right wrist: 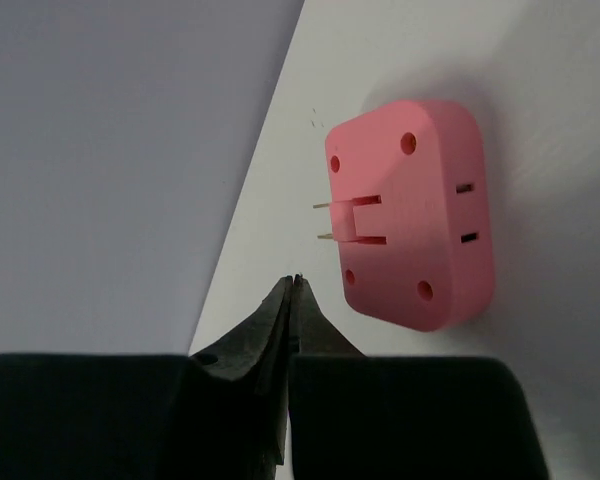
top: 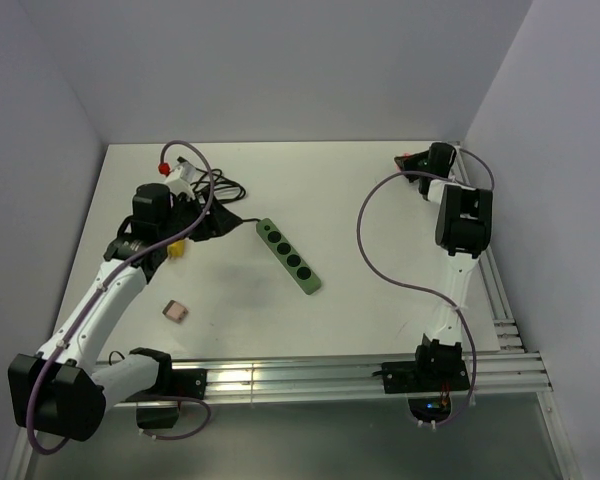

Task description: Insert the plug

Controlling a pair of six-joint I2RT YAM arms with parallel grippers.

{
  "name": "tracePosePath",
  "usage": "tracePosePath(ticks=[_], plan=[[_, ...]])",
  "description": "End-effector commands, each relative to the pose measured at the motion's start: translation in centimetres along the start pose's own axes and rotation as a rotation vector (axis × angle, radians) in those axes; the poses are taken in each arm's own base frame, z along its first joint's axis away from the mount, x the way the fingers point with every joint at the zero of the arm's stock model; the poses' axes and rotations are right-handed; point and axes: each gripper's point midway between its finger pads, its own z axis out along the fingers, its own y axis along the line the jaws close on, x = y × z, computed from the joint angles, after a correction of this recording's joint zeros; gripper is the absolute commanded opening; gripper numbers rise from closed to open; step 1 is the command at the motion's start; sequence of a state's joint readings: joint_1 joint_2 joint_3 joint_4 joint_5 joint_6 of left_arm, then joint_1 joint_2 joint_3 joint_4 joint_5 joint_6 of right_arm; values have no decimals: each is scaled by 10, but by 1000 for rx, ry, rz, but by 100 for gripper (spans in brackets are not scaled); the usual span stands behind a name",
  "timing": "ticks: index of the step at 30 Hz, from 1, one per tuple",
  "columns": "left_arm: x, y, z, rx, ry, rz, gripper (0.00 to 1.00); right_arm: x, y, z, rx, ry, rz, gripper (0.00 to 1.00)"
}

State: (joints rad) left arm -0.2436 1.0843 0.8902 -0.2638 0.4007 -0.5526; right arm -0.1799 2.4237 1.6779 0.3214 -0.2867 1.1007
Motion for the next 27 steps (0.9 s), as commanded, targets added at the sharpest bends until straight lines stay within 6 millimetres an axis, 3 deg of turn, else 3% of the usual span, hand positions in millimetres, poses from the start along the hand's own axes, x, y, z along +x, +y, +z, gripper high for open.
tracePosePath(ticks=[1,8,13,15,22,27], plan=[[-9,-12,4,65,-20,49,70,-27,51,-1,-197,-51,25,0],[-7,-11,12,76,-3,34,69,-39,46,-6,-241,-75,63,0],[-5,-10,13,77,1,29,69,-54,36,-1,-179,-113,66,0],[-6,-10,13,78,0,26,69,-51,25,4,-136,-102,77,0],[-5,-11,12,81,0,22,69,-52,15,14,-93,-95,72,0],[-6,-13,11,86,-5,24,70,-43,-8,22,-8,-59,94,0]])
